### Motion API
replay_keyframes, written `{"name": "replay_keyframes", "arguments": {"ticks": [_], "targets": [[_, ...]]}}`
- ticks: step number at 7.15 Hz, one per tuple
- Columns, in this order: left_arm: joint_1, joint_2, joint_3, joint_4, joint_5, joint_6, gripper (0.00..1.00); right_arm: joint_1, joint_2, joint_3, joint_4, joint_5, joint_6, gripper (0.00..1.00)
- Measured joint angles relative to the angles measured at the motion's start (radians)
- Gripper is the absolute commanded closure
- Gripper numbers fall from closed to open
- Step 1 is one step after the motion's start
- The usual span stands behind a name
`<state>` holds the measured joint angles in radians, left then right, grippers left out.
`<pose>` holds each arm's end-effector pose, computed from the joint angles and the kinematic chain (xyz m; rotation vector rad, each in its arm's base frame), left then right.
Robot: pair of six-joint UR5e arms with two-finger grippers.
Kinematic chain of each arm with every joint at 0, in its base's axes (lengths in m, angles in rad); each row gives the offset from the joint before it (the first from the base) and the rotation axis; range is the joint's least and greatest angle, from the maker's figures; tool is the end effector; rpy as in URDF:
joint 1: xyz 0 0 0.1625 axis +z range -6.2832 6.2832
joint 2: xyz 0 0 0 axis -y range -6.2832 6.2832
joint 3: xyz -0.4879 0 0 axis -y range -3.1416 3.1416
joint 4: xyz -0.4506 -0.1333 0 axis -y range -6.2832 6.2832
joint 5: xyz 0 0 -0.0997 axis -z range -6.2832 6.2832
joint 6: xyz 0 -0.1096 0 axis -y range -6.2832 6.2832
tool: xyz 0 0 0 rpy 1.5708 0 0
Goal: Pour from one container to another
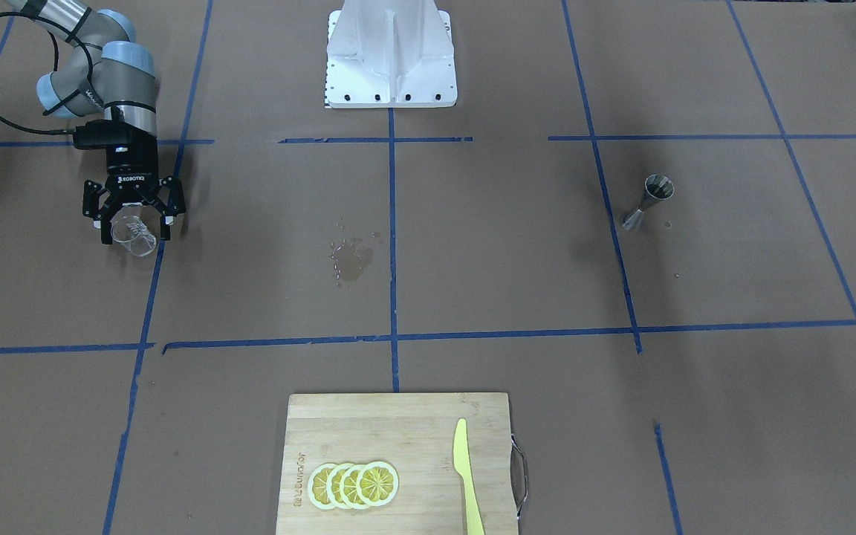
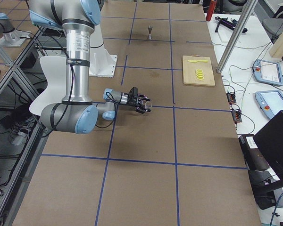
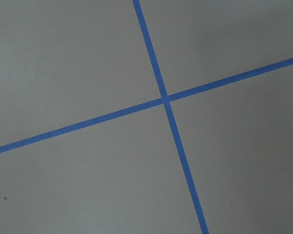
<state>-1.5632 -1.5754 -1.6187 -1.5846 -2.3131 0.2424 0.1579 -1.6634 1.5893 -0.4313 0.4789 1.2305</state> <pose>-0.0550 -0.5575 0.7007 0.1502 0.7317 0.2629 -0.4543 -0.3058 0.6189 1.1780 -0.6764 0.4262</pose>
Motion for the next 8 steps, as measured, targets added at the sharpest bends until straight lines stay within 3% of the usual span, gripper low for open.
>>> {"name": "replay_keyframes", "arguments": {"ticks": [2,4,6,8], "targets": [[0.000,0.000,-0.001,0.000,0.000,0.000,0.00,0.020,-0.009,0.050,-0.002,-0.011,-0.064,0.00],[0.000,0.000,-0.002,0.000,0.000,0.000,0.00,0.088,-0.009,0.094,-0.009,0.053,-0.137,0.00],[-0.001,0.000,-0.003,0.000,0.000,0.000,0.00,0.224,-0.006,0.122,-0.022,0.260,-0.201,0.00],[-0.001,0.000,-0.003,-0.001,-0.001,0.000,0.00,0.414,-0.003,0.196,-0.153,0.556,-0.259,0.00]]}}
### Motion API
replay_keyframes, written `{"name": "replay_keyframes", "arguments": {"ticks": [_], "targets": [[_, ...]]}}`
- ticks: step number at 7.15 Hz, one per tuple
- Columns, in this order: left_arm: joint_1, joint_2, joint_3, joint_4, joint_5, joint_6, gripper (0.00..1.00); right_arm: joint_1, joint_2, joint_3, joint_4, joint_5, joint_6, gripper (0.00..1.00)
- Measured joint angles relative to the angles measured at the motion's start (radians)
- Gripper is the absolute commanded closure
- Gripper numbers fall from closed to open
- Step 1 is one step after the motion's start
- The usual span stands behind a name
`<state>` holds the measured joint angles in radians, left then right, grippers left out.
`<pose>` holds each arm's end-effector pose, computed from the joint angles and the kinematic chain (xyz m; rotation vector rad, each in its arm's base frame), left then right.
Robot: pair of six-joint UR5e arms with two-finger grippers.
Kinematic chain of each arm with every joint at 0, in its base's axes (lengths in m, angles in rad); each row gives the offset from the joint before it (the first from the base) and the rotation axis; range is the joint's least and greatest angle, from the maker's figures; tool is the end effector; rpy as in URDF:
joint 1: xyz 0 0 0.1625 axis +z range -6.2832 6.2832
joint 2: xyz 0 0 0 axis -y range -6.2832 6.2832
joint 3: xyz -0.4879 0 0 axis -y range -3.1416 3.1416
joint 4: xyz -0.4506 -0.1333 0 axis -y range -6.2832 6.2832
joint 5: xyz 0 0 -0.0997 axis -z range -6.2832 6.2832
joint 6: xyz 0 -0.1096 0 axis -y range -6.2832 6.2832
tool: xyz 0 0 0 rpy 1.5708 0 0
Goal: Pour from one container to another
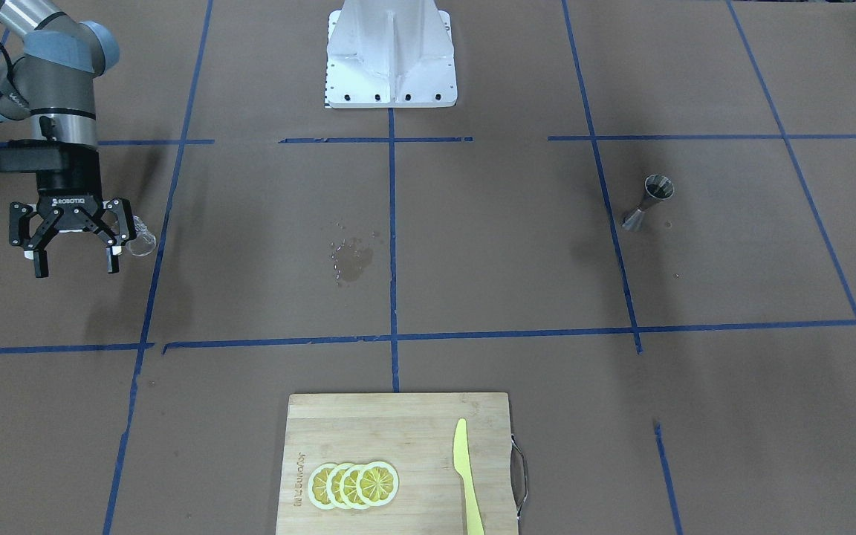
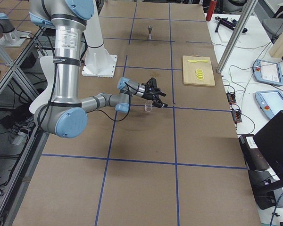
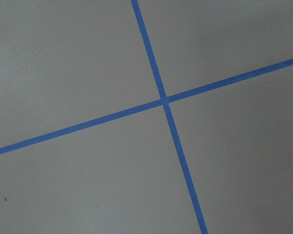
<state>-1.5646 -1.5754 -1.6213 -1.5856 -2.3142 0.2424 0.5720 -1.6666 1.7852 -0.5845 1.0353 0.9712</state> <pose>-0.0557 -0.5576 0.6991 0.1542 0.7323 0.2629 -0.3430 -0.4459 0.5481 0.9944 -0.6322 0.2712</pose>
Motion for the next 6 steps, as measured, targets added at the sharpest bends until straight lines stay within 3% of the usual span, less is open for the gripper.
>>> {"name": "replay_keyframes", "arguments": {"ticks": [2,4,6], "targets": [[0.000,0.000,0.001,-0.001,0.000,0.000,0.00,0.208,0.011,0.072,-0.198,0.332,-0.126,0.00],[0.000,0.000,0.001,-0.002,0.000,0.000,0.00,0.436,0.014,0.085,-0.358,0.663,-0.378,0.00],[0.000,0.000,-0.001,-0.002,-0.001,0.000,0.00,0.656,0.013,0.085,-0.550,0.940,-0.661,0.00]]}}
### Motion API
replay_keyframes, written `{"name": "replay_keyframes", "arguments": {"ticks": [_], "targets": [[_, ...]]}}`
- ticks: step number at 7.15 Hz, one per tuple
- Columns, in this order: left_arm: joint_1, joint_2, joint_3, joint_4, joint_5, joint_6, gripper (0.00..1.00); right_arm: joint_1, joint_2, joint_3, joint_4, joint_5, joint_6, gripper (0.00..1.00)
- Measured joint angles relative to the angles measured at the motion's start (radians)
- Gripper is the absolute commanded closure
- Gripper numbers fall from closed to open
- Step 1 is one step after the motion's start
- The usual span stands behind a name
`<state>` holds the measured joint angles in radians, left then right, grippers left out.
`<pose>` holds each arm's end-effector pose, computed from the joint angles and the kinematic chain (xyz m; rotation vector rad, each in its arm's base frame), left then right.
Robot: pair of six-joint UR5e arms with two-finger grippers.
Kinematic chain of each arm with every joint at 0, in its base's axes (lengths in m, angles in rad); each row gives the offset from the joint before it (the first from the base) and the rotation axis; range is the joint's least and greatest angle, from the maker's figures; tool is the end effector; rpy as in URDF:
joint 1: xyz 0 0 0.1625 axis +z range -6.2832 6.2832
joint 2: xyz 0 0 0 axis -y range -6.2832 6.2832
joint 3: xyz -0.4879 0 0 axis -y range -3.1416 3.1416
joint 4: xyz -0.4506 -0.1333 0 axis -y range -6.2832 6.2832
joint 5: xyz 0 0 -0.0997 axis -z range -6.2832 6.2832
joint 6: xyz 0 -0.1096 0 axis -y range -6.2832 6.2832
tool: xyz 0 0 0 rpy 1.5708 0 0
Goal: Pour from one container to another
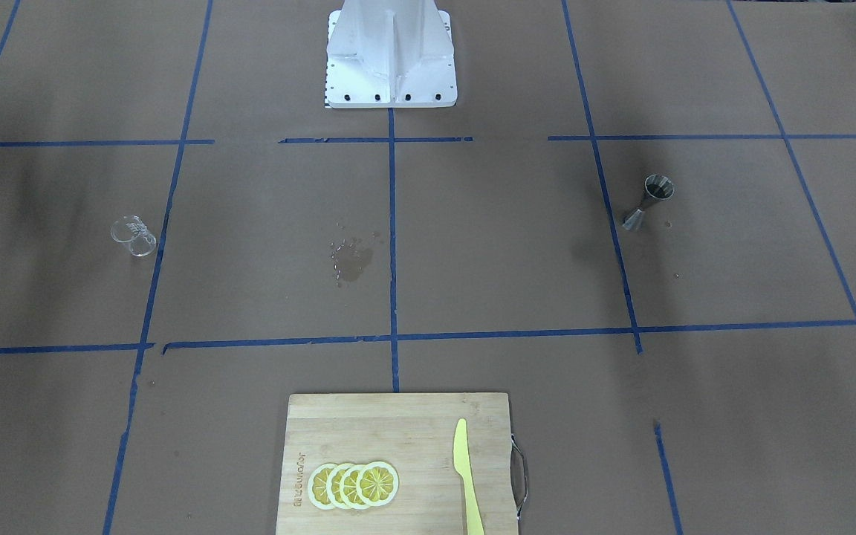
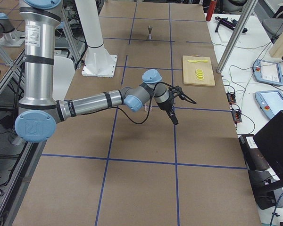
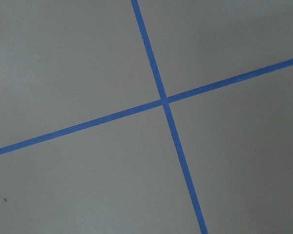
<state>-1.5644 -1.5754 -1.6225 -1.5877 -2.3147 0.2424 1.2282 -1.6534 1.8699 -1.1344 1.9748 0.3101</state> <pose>-0.0555 -0.5578 0.6982 0.1573 0.7324 0.2643 -0.0965 -0.5392 0.5714 0.4852 -0.5756 -0.1628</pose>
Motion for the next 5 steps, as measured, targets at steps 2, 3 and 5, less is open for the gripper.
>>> {"name": "replay_keyframes", "arguments": {"ticks": [2,3,5], "targets": [[0.001,-0.001,0.001,-0.001,0.000,0.000,0.00,0.194,0.008,-0.003,-0.296,0.196,-0.235,0.00],[0.001,-0.001,0.002,-0.001,0.000,0.000,0.00,0.255,0.000,-0.004,-0.407,0.233,-0.333,0.00],[0.001,-0.001,0.002,0.000,0.000,0.000,0.00,0.301,-0.051,-0.010,-0.566,0.255,-0.403,0.00]]}}
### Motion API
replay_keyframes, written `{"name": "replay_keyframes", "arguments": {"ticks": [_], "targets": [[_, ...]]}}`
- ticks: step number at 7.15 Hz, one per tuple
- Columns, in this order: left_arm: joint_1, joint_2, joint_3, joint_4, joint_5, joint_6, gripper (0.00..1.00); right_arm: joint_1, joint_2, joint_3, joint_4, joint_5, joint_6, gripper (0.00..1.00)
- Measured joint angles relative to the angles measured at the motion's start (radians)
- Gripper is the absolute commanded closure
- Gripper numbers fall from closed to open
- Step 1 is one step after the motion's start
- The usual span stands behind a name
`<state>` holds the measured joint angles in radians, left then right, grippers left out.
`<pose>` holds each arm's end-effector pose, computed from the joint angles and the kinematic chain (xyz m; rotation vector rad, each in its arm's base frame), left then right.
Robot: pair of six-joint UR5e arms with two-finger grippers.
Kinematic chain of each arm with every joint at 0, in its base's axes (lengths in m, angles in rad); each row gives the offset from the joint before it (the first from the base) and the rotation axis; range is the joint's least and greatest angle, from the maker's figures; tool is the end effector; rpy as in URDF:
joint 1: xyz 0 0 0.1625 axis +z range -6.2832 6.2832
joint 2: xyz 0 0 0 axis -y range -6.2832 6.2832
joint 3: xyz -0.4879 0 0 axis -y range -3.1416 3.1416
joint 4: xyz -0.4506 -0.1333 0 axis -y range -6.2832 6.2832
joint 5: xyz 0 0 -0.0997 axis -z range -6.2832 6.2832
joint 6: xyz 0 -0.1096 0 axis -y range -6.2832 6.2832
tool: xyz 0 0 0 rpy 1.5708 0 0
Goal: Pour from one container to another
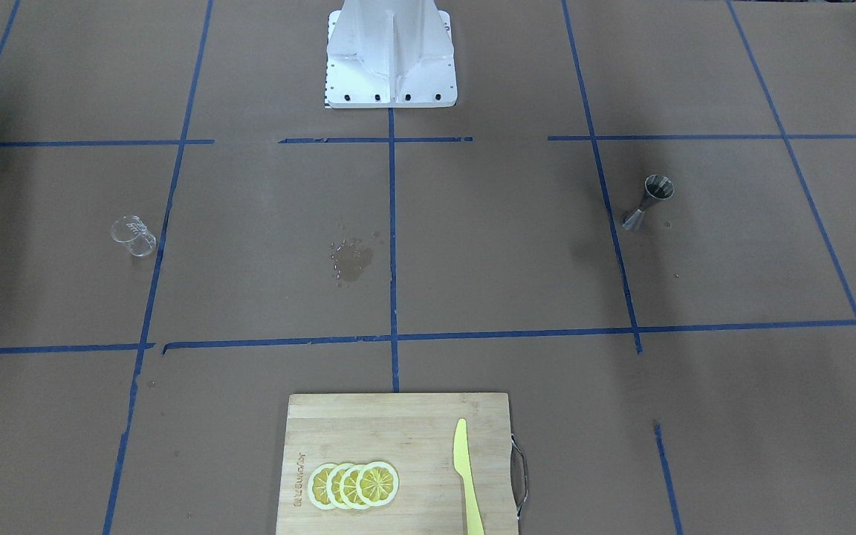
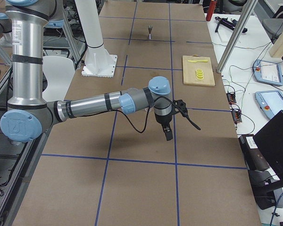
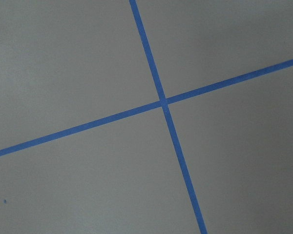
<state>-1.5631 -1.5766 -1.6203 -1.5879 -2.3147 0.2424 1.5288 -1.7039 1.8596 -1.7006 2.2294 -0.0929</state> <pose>-0.0548 -0.5585 0.6987 0.1561 0.7326 0.2653 0.0459 -0.4847 0.6603 0.0417 -0.6583 -0.1385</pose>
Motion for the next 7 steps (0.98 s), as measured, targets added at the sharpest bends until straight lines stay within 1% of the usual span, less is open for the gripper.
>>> {"name": "replay_keyframes", "arguments": {"ticks": [1,3,4,7], "targets": [[0.000,0.001,-0.001,0.001,0.000,0.000,0.00,0.005,-0.050,0.000,-0.009,0.000,-0.007,0.00],[-0.001,0.002,-0.005,0.002,0.000,0.000,0.00,0.008,-0.139,-0.003,0.081,0.001,-0.007,0.00],[-0.001,0.002,-0.007,0.002,0.000,0.000,0.00,0.008,-0.162,-0.003,0.118,0.005,-0.005,0.00],[0.000,-0.001,-0.015,-0.001,0.007,0.000,0.00,0.008,-0.173,-0.017,0.141,0.059,-0.005,0.00]]}}
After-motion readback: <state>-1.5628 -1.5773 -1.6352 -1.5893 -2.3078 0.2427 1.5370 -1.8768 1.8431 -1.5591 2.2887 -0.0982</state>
